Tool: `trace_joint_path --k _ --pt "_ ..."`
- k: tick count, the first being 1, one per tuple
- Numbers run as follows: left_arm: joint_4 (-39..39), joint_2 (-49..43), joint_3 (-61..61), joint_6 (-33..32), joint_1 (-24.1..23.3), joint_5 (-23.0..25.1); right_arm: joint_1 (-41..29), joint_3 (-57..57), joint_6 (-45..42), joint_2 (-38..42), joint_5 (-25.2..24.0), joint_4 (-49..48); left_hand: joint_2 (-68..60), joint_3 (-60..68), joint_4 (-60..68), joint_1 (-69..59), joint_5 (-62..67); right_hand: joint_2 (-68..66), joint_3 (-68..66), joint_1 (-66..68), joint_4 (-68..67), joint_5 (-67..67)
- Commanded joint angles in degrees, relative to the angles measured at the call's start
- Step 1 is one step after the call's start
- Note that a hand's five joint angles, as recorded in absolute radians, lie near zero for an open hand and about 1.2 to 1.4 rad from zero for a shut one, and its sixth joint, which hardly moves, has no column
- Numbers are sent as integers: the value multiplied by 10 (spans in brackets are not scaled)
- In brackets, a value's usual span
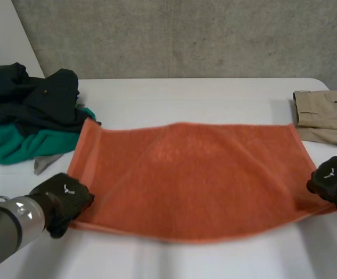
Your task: Fold the laundry.
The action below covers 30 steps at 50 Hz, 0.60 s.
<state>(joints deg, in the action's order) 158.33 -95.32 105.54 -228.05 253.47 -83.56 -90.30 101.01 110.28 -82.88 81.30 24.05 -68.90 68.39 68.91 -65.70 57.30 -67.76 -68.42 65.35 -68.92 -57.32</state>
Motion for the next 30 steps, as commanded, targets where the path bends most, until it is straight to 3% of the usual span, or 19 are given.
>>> trace_joint_path --k 1,13,18,27,28,29,30 --pt "35 -24 -51 -12 -3 1 4 -20 5 3 -2 -57 -111 116 111 -143 127 -122 -116 147 -111 -127" --pt "310 -265 -254 -1 -25 -25 -66 -186 105 211 39 -269 -111 116 111 -143 127 -122 -116 147 -111 -127" --pt "369 -348 -345 -2 -29 -50 -95 -285 107 304 76 -334 -111 116 111 -143 127 -122 -116 147 -111 -127" --pt "407 -448 -470 -1 -38 -56 -109 -387 108 408 78 -445 -111 116 111 -143 127 -122 -116 147 -111 -127" --pt "410 -455 -479 1 -43 -56 -111 -394 107 415 83 -458 -111 116 111 -143 127 5 12 19 17 1" --pt "412 -457 -481 4 -46 -56 -113 -397 108 420 86 -466 27 -22 -27 -5 -11 180 186 -156 191 175" --pt "414 -457 -481 8 -48 -56 -117 -402 109 427 91 -479 333 -328 -333 301 -317 578 584 -553 589 573"
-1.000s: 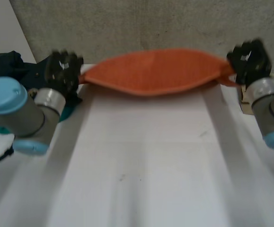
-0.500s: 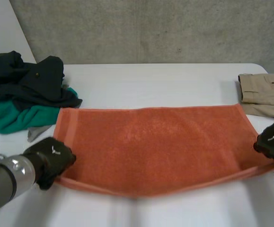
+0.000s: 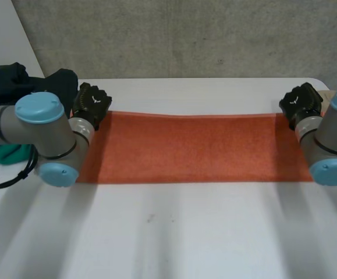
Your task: Fold the laundry.
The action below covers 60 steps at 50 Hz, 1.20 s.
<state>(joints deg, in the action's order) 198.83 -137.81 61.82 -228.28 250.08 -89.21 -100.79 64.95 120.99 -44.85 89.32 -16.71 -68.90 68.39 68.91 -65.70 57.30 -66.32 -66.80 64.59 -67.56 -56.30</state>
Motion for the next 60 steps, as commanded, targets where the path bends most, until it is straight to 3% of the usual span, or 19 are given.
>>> trace_joint_path --k 1,2,4,10,15,21,26,34,37,38,41,56,57,58,60 --pt "12 -33 -42 15 -17 1 -14 -41 2 48 14 -77 589 -584 -589 557 -573 563 568 -546 576 563" --pt "16 -33 -36 23 -23 4 -16 -40 6 48 16 -78 451 -446 -451 419 -435 563 568 -546 576 563" --pt "17 -31 -27 35 -28 2 -24 -27 21 36 18 -77 589 -584 -589 557 -573 563 568 -546 576 563" --pt "15 27 56 75 -40 1 -16 51 107 -46 15 -48 589 -584 -589 557 -573 563 568 -546 576 563" --pt "16 97 145 107 -38 4 19 130 195 -145 -23 53 589 -584 -589 557 -573 563 568 -546 576 563" --pt "17 166 227 186 -36 9 90 196 220 -162 -120 138 589 -584 -589 557 -573 561 566 -544 573 561" --pt "18 185 249 228 -37 11 145 227 219 -166 -177 154 589 -584 -589 557 -573 428 433 -411 441 428" --pt "18 184 252 237 -42 11 166 222 217 -136 -181 143 589 -584 -589 557 -573 401 406 -384 413 401" --pt "18 184 253 238 -43 11 170 216 215 -124 -180 134 589 -584 -589 557 -573 260 265 -243 273 260" --pt "18 184 253 238 -43 11 176 212 213 -118 -181 129 589 -584 -589 557 -573 103 108 -86 115 103" --pt "18 185 253 238 -44 11 181 207 210 -114 -181 131 589 -584 -589 557 -573 -136 -131 153 -123 -136" --pt "18 232 277 238 -42 11 284 226 139 -161 -196 147 589 -584 -589 557 -573 -137 -132 154 -124 -137" --pt "18 236 278 238 -42 11 284 235 137 -168 -211 149 589 -584 -589 557 -573 219 224 -202 231 219" --pt "18 237 278 239 -42 11 283 241 138 -171 -222 150 589 -584 -589 557 -573 377 382 -360 390 377" --pt "17 243 281 245 -42 11 281 251 144 -179 -248 148 589 -584 -589 557 -573 423 428 -406 435 423"
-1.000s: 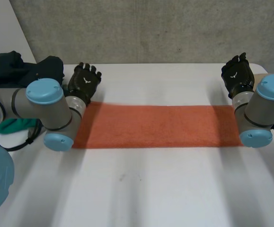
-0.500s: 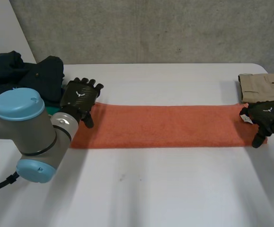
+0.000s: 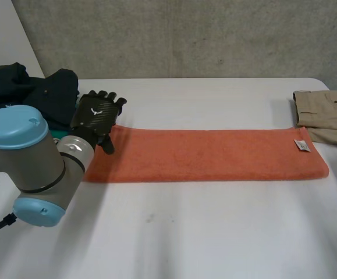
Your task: Fold the laundry.
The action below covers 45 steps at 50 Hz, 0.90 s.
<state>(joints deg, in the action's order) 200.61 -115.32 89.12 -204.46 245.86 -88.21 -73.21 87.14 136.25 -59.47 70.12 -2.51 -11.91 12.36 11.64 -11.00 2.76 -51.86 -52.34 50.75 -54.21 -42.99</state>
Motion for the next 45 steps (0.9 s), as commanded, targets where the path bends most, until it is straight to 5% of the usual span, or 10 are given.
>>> trace_joint_path --k 1,6,17,26,28,30,45 --pt "0 19 9 12 1 1 5 36 2 -38 -87 2 19 -24 -16 10 -28 278 283 -267 302 289" --pt "-1 26 18 49 -2 4 0 46 43 -40 -148 2 19 -24 -16 10 -28 273 278 -262 297 284" --pt "0 39 21 65 0 29 -30 30 49 7 -150 -9 19 -24 -16 10 -28 186 191 -175 209 197" --pt "0 37 26 65 2 30 -46 -2 39 58 -111 -23 19 -24 -16 10 -28 112 117 -101 135 123" --pt "0 36 26 65 2 30 -47 -10 33 70 -102 -27 19 -24 -16 10 -28 -14 -9 25 10 -2" --pt "0 35 26 65 2 30 -46 -14 31 72 -97 -29 19 -24 -16 10 -28 -280 -275 291 -257 -269" --pt "0 59 28 65 5 29 8 -11 -31 -10 8 -36 19 -24 -16 10 -28 -281 -277 293 -258 -270"
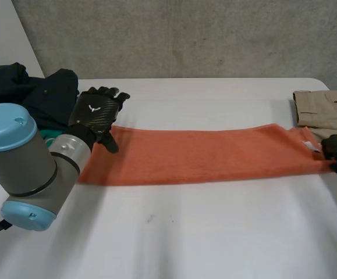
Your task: Fold the laundry.
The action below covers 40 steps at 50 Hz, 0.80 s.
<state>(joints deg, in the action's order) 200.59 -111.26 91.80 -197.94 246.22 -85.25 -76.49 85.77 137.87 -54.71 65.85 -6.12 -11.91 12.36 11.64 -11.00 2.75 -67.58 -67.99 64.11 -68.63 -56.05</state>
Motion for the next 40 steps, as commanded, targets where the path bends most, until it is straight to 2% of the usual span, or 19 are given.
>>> trace_joint_path --k 1,5,8,10,16,17,20,21,25,29,33,34,36,39,40 --pt "0 21 1 1 1 -1 42 1 -57 -64 58 1 19 -24 -16 10 -28 -124 -120 159 -114 -139" --pt "-1 40 1 1 2 -1 35 -6 -88 -83 86 -1 19 -24 -16 10 -28 -124 -120 159 -114 -139" --pt "-1 60 1 1 5 -2 -38 -20 -82 -110 87 -5 19 -24 -16 10 -28 -124 -120 159 -114 -139" --pt "0 71 0 2 7 -2 -118 -37 -70 -125 83 -18 19 -24 -16 10 -28 -124 -120 159 -114 -139" --pt "-6 106 3 7 27 -5 -270 -60 -54 -123 62 -84 19 -24 -16 10 -28 -124 -120 159 -114 -139" --pt "-7 108 5 9 29 -6 -322 -72 -52 -110 46 -113 19 -24 -16 10 -28 -124 -120 159 -114 -139" --pt "-7 115 20 18 35 -6 -390 -90 -53 -69 21 -152 19 -24 -16 10 -28 -124 -120 159 -114 -139" --pt "-7 117 24 20 37 -6 -437 -108 -52 -37 1 -175 19 -24 -16 10 -28 -124 -120 159 -114 -139" --pt "-7 121 43 22 46 -5 -526 -154 -54 41 -23 -195 19 -24 -16 10 -28 -124 -120 159 -114 -139" --pt "-7 119 59 22 50 -3 -569 -201 -56 130 -20 -193 19 -24 -16 10 -28 -124 -120 159 -114 -139" --pt "-7 116 66 22 51 -2 -600 -223 -56 183 -14 -191 19 -24 -16 10 -28 -113 -109 148 -103 -128" --pt "-7 115 67 22 51 -2 -603 -223 -55 184 -9 -190 19 -24 -16 10 -28 65 69 -30 76 50" --pt "-7 114 67 22 51 -2 -603 -222 -53 180 26 -188 19 -24 -16 10 -28 576 580 -541 586 561" --pt "-4 114 66 21 51 -1 -602 -216 -45 158 79 -186 19 -24 -16 10 -28 576 580 -541 586 561" --pt "-4 113 65 21 51 0 -602 -205 -32 129 119 -180 19 -24 -16 10 -28 576 580 -541 586 561"
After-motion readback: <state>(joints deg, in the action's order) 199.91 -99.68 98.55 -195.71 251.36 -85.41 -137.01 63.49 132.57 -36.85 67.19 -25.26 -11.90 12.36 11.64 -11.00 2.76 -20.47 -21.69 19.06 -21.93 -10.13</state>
